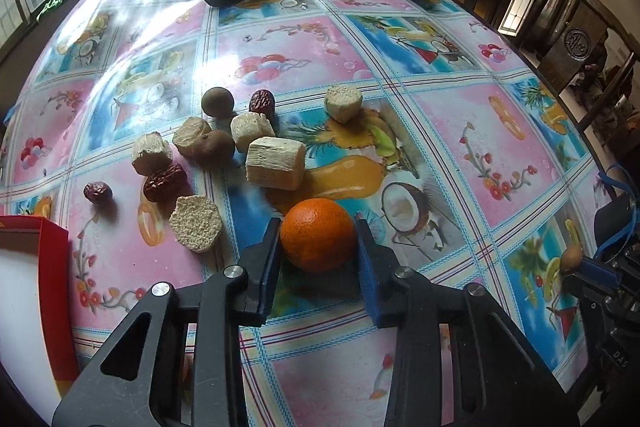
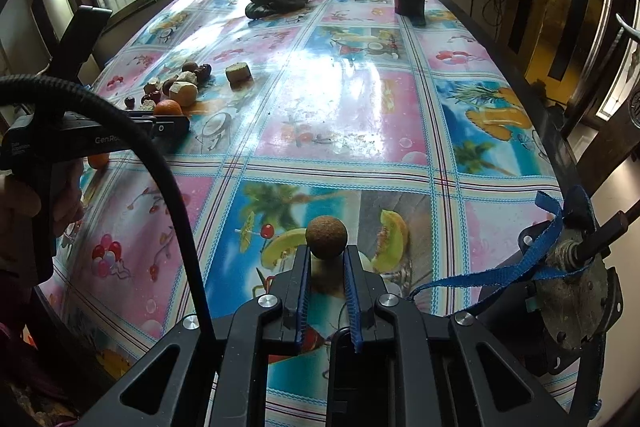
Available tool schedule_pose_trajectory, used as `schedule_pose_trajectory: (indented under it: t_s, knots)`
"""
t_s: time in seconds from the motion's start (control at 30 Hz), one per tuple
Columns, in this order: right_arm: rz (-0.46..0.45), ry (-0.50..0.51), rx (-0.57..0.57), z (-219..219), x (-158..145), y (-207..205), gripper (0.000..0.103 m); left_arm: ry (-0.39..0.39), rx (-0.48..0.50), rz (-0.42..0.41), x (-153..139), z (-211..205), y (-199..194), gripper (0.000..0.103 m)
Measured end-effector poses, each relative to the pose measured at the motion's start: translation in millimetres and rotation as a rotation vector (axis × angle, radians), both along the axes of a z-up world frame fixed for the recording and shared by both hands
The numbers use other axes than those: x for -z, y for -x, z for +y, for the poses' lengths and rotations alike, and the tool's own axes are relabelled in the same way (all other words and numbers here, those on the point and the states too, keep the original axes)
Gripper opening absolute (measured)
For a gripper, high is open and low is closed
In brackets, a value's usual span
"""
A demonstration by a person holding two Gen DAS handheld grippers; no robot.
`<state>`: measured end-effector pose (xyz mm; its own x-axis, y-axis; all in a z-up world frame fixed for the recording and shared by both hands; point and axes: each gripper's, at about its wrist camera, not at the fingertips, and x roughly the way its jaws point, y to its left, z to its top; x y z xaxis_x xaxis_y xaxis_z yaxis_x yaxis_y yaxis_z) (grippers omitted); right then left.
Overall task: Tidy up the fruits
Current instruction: 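Grasp an orange with the left gripper while the right gripper lifts the brown fruit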
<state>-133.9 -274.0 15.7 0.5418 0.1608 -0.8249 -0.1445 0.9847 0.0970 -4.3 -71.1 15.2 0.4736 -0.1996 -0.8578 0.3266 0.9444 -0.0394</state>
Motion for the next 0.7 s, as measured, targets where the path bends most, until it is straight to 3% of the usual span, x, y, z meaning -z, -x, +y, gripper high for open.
schedule_pose_trajectory:
  t_s: [0.37,0.7]
  knots:
    - [-0.029,-0.060,-0.082,35.2,-13.0,-0.8,0.015,0.044,-0.030,-0.029,-23.3,28.5,20.4,0.034]
    - [-0.086,-0.095,-0.245,102.8,-41.9,-15.9,0.016,0.045,-0.130,-0.066,-51.0,94.1,35.7,0.034]
